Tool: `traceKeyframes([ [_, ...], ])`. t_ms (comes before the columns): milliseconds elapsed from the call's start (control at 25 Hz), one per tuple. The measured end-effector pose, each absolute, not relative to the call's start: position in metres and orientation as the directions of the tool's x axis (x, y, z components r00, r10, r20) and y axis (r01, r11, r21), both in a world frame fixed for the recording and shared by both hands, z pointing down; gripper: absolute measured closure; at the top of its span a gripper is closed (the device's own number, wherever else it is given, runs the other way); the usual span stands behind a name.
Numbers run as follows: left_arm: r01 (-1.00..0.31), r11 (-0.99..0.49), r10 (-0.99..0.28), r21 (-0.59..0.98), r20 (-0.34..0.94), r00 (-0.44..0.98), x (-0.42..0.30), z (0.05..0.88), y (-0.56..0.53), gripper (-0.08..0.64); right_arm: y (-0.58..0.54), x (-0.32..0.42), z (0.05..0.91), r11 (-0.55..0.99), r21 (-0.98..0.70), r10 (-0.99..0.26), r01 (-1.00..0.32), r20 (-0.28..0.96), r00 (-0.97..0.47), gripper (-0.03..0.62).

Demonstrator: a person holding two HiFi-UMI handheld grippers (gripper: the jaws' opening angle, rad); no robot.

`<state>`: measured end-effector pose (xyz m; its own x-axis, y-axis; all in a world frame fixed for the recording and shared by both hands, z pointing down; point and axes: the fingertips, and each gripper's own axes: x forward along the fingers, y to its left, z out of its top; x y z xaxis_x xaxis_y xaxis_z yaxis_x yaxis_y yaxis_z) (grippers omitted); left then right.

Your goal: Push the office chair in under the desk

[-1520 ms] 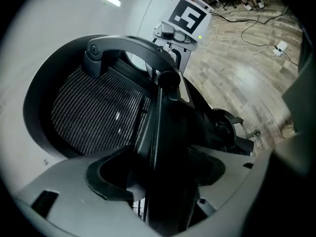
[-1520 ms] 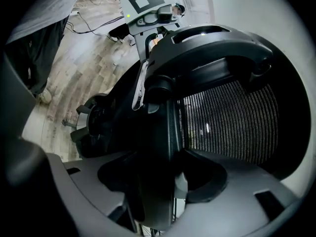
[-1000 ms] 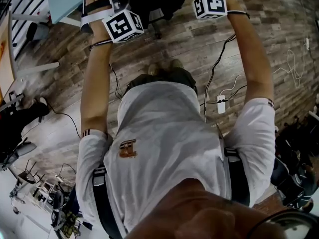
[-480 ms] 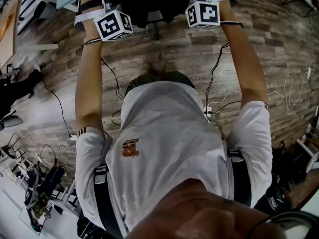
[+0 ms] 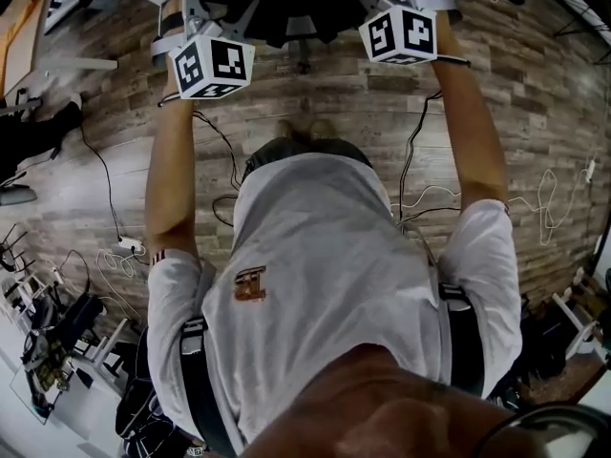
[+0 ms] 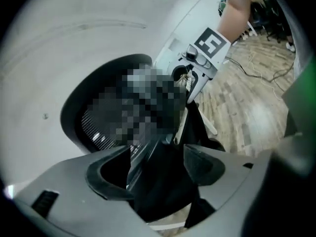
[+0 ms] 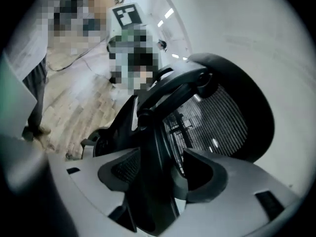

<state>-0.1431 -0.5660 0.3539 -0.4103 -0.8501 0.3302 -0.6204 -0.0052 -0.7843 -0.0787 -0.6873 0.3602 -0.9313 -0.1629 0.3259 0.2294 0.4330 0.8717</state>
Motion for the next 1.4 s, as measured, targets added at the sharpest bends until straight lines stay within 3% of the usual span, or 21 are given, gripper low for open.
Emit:
traceKeyframes([
  [200,-0.763,0.07,-0.92,-0.643,0.253,-0.298,-0.112,0.329,-0.561,0.222,-0.659,-0.058,0.319,0.693,0.709,-0.034,0.133,0.217,-0.976,0.339],
  [360,-0.877,0.092,-0.972,-0.472,0.147,-0.181,-0.089,0.303,-0.557,0.224,-0.619,-0.042,0.293,0.812,0.556,0.12,0.177,0.137,-0.983,0.339],
  [560,-0.98,0.082,-0.997,-0.183,-0.002,-0.083,-0.07,0.273,-0.544,0.237,-0.584,-0.031,0.262,0.952,0.234,0.223,0.199,-0.081,-0.971,0.37],
  [800,-0.998,0.059,-0.994,-0.032,-0.097,-0.056,-0.069,0.258,-0.528,0.367,-0.566,-0.023,0.267,0.97,0.023,0.243,0.243,-0.135,-0.96,0.472],
  [1040,-0.998,0.031,-0.985,0.049,-0.166,-0.039,-0.062,0.25,-0.514,0.494,-0.536,-0.02,0.265,0.947,-0.074,0.29,0.312,-0.218,-0.932,0.532],
  [1400,-0.998,-0.027,-0.98,0.054,-0.198,0.015,-0.052,0.252,-0.503,0.54,-0.519,-0.023,0.266,0.948,-0.111,0.263,0.299,-0.255,-0.93,0.557],
])
